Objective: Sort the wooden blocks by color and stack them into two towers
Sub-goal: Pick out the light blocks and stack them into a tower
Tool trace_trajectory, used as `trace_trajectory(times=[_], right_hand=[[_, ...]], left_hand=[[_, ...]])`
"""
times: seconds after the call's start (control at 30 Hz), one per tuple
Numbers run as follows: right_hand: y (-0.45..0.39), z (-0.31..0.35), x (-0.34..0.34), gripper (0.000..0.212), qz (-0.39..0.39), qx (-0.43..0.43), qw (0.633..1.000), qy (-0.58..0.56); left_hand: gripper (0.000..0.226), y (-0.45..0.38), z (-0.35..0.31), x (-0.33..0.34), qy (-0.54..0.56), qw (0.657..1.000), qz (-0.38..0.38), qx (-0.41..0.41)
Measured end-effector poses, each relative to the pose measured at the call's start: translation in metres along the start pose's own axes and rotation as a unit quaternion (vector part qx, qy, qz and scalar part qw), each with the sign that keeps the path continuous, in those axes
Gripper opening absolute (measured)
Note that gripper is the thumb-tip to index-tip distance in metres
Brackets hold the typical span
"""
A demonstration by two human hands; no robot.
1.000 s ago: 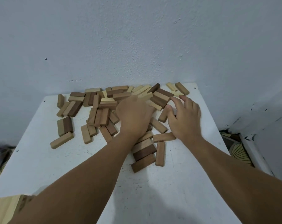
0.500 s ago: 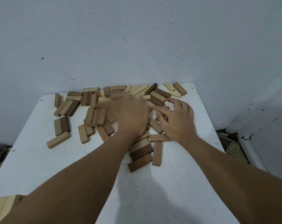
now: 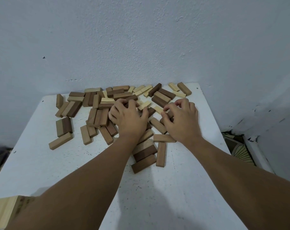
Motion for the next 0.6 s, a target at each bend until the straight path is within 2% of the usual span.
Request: trace_trajectory(times=[0.13,0.27,0.4,0.6], right_hand=[[-0.0004,0.0009,-0.0006,0.031,0.009,-0.005,1.000,0.015],[0.0009,0.0006,-0.0011,0.022,-0.001,-0.023,1.000,-0.016],[0.0010,-0.0006,0.0006,0.014,-0.002,-0.017,1.000,-0.023],[-0.0009,-0.0043,0.0040,0.027,-0.012,0.017,1.000,-0.003]], left_hand=[[0.045,-0.0004,-0.0021,-0.0006,-0.001,1.000,0.022,-0.009],[0.033,-0.0005,-0.0008,-0.0018,0.025,0.999,0.031,0.012],[0.026,0.0005,0.0007,-0.0040,0.037,0.999,0.007,0.019],[0.034,0.0017,0.0000,-0.0059,0.024,1.000,-0.002,-0.016]])
Point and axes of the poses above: each hand's wrist, its own y-axis away from the middle knuckle, its own x-axis out of the palm, z = x × y, the point moved 2 cm from there along -y, towards the middle knuckle, and after that the axes turned 11 degrees about -z, right-handed, at the moved point
